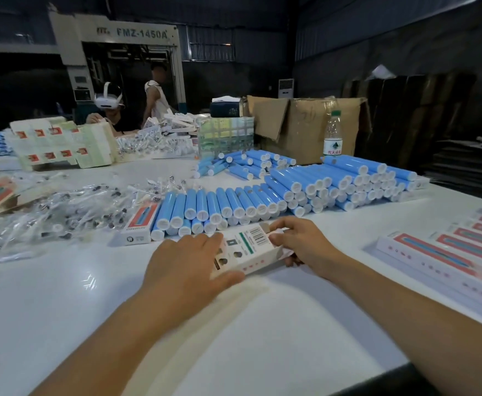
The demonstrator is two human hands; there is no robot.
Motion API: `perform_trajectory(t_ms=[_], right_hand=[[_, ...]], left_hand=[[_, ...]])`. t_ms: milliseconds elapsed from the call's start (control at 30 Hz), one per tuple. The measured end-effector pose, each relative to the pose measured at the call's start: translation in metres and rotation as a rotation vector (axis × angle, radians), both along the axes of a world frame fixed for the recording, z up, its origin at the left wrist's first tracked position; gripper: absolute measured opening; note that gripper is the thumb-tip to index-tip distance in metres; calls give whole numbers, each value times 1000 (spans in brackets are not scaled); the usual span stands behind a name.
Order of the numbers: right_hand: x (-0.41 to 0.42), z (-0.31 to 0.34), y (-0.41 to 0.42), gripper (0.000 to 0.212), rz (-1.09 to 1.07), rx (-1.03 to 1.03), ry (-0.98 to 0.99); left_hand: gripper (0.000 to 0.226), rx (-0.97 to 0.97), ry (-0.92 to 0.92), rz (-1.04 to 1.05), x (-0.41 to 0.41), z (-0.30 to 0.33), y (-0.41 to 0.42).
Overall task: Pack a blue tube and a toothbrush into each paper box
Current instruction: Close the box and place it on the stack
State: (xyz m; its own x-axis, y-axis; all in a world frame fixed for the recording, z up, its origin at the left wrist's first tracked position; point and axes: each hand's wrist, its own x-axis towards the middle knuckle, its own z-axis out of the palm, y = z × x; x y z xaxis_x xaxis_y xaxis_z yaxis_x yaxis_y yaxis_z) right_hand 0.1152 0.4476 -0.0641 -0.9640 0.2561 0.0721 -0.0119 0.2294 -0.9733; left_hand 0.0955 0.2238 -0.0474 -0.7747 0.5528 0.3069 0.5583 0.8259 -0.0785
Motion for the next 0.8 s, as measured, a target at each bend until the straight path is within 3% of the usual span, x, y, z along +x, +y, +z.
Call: perform_trajectory(t_ms=[200,400,500,800], right_hand=[[3,0,0,8,83,1,-5],[1,-1,-2,11,18,78,-3],[-8,8,1,19,-83,266,15],[-105,77,33,21,-324,1089,59]], left_hand=[[78,-48,92,-3,6,-8,20],[71,-59,70,-11,11,-10,21],[68,-69,67,5,7,-15,17],[67,-51,61,19,-11,-28,18]])
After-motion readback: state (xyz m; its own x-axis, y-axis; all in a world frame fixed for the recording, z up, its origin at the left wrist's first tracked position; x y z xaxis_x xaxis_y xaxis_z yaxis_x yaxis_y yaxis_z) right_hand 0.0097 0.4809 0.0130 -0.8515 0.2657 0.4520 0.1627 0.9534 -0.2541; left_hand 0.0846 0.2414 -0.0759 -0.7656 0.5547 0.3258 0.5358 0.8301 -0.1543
